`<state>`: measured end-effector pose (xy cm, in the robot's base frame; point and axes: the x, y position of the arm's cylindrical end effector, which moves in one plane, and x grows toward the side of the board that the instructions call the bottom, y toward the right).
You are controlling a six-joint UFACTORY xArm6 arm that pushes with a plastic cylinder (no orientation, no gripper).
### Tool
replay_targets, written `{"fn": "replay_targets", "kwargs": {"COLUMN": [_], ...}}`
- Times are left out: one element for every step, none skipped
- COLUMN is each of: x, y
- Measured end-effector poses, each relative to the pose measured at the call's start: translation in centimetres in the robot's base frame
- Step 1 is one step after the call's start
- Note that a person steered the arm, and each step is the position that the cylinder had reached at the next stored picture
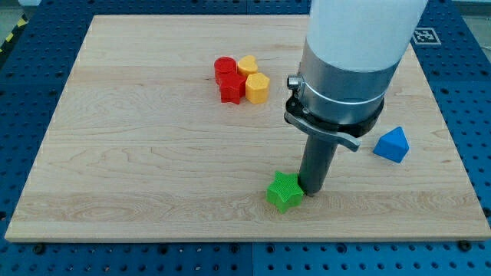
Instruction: Separate the red and yellow blocks at the center of the board
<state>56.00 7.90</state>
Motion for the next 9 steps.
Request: {"fn": "replay_targets", "kwargs": {"x": [0.0,-2.4,-7.0,-9.2,-12.8,-18.3,-23.6,-21.3,-16.7], "y": [0.0,0.1,-1.7,-5.5,-8.3,-9.0,-9.0,-9.0,-10.2]}}
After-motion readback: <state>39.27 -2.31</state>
